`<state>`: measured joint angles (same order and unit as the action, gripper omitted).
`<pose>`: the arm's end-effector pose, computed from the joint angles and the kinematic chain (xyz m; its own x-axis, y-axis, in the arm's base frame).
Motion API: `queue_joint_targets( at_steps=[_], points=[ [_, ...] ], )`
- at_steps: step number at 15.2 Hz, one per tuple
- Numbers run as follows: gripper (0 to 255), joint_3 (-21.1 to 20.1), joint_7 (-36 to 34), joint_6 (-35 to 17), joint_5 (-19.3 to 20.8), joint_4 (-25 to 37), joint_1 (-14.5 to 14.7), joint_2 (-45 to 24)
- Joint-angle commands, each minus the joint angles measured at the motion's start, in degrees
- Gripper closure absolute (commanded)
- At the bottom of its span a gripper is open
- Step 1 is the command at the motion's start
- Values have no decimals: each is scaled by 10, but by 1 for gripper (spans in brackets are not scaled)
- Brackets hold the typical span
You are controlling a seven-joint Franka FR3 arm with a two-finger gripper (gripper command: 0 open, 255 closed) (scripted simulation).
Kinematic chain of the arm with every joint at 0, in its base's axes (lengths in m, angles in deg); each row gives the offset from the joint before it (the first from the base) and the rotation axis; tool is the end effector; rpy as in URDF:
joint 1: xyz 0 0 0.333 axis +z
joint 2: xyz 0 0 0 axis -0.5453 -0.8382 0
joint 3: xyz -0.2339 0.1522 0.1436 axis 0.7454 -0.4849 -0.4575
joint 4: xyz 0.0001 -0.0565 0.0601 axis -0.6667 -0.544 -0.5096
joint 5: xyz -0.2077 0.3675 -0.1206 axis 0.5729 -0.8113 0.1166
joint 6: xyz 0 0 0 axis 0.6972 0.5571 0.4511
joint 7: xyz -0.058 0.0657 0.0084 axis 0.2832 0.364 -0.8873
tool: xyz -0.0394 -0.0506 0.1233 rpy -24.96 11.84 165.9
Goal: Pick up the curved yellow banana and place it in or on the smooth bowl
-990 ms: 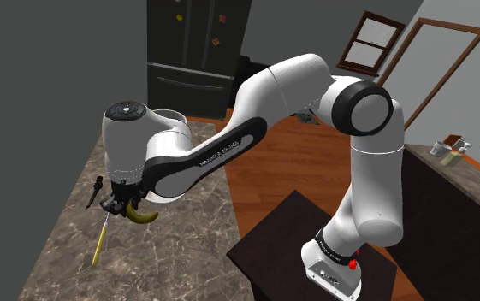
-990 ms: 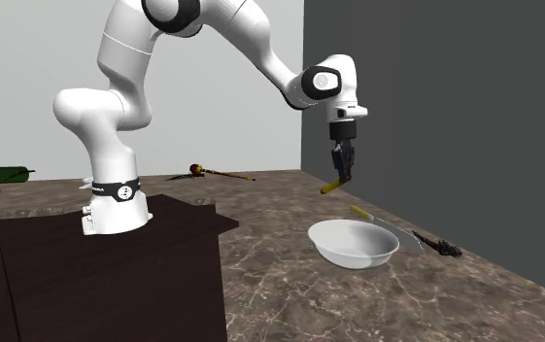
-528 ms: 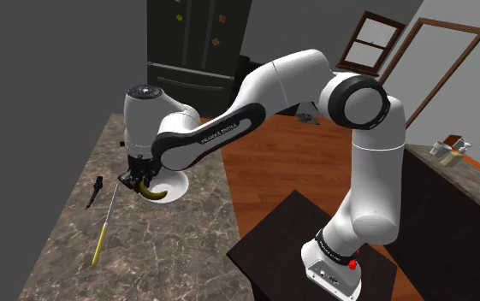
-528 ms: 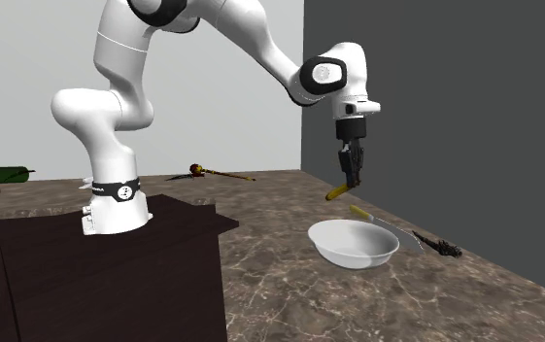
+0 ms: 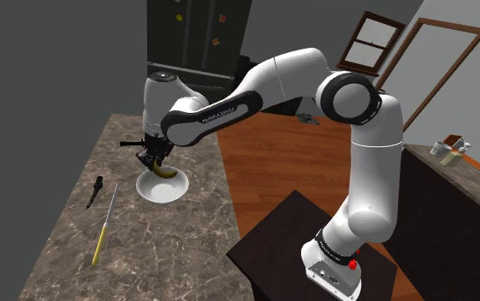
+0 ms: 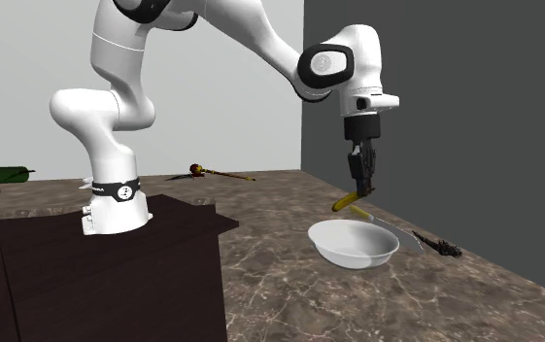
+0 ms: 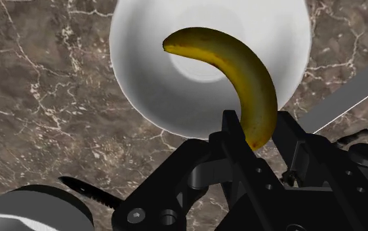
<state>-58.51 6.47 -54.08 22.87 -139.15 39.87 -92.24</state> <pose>0.6305 0.3299 0.2505 0.9870 0.1228 0.1038 0.1215 -0.9924 0.0184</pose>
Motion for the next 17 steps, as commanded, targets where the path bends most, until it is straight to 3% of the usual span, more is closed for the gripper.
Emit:
queue_joint_targets(
  at_steps=[1,17],
  points=[
    [255,3,12,0,0,7,-7,-7],
    [255,29,-14,-76,36,-3,10,-75]
  ],
)
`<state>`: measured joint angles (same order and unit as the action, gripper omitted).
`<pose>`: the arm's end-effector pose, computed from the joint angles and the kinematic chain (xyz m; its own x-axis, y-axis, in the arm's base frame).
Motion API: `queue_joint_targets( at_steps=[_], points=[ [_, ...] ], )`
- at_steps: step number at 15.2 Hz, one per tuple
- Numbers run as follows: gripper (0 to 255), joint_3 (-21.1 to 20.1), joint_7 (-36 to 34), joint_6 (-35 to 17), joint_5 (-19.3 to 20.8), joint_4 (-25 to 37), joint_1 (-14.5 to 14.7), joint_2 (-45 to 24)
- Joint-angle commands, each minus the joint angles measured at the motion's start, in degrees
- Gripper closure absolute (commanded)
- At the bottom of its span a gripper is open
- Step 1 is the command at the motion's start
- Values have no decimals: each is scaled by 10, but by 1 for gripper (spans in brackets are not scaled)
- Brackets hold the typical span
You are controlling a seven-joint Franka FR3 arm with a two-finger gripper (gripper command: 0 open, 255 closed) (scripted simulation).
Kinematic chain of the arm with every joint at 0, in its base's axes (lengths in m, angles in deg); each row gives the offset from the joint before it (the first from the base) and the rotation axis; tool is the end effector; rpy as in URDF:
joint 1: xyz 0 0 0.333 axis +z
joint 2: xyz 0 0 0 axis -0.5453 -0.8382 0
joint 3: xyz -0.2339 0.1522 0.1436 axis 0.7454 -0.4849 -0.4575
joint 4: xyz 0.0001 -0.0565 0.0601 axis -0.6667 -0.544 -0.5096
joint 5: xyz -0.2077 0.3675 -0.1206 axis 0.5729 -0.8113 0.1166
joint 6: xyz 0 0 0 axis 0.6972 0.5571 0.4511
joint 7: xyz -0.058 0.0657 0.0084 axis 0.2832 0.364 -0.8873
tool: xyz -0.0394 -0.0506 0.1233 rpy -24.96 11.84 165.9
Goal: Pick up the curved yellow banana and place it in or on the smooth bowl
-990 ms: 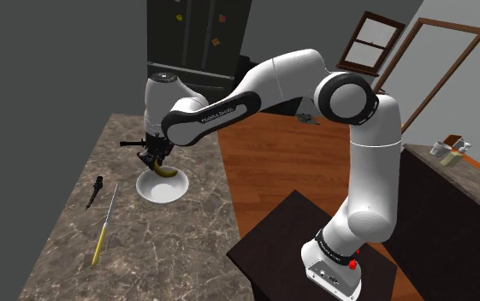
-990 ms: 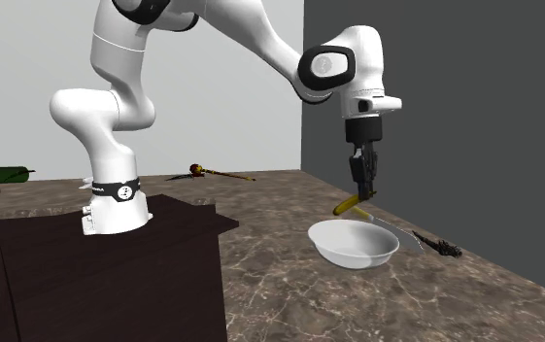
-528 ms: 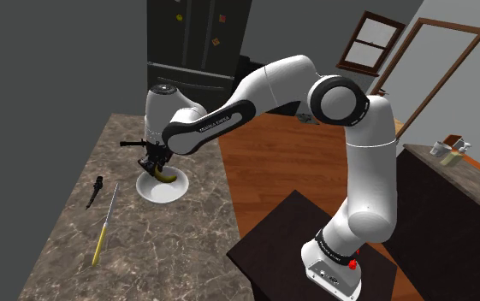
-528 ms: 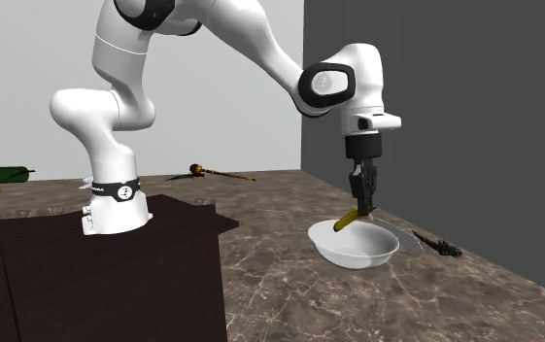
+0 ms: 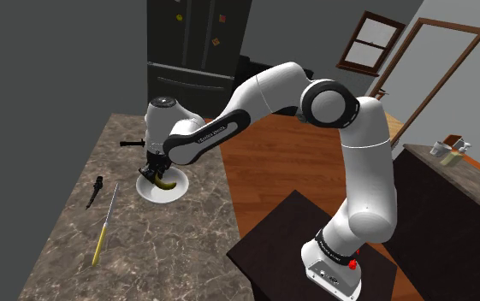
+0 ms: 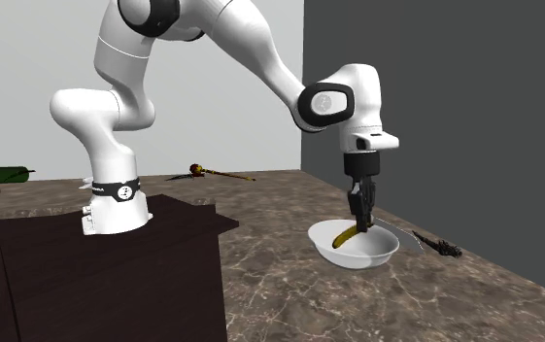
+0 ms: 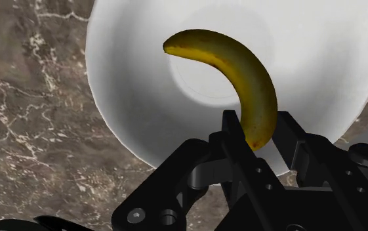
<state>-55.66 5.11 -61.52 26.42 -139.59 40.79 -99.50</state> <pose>0.6350 0.3175 0.1684 0.9869 0.1239 0.1030 0.1226 -0.9923 0.0183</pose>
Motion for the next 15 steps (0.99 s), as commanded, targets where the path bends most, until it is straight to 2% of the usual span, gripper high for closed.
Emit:
queue_joint_targets(
  at_steps=[1,6,7,12,15],
  points=[
    [255,1,-1,-1,1,1,1,-2],
    [255,1,-1,-1,1,1,1,-2],
    [0,1,-1,-1,1,1,1,-2],
    [0,1,-1,-1,1,1,1,-2],
    [0,-15,10,32,-18,-7,-9,40]
  ],
)
